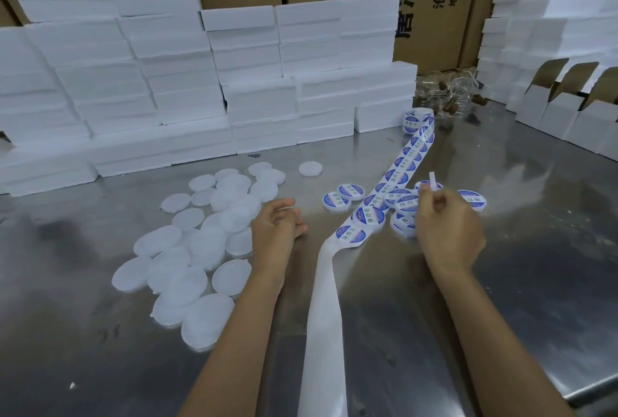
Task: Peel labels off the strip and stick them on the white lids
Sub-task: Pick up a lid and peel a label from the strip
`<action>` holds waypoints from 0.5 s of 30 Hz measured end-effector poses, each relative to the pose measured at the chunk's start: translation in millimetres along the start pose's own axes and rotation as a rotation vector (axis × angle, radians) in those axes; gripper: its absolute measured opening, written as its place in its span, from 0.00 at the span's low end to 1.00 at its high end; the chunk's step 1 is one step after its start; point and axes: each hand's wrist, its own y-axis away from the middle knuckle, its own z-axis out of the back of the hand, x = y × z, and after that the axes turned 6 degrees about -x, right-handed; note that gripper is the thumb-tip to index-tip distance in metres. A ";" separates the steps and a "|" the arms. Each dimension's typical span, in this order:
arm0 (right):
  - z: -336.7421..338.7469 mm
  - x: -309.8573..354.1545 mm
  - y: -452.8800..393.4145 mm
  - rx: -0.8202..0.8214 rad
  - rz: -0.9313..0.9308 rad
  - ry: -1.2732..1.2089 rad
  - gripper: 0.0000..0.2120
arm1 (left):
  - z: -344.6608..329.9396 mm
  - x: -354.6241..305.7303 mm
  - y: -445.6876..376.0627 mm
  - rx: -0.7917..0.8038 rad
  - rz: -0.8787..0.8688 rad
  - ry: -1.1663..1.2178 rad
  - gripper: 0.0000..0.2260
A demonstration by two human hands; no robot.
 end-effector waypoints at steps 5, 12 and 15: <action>-35.5 44.8 8.5 0.308 0.420 -0.080 0.05 | 0.4 0.7 -19.9 -0.079 -0.114 -0.130 0.10; -136.1 85.8 -17.1 0.676 0.495 0.093 0.17 | -6.3 4.6 -53.9 -0.035 -0.168 -0.275 0.10; -170.5 89.7 -26.4 0.729 0.436 0.134 0.18 | -10.3 7.0 -65.8 -0.045 -0.176 -0.288 0.10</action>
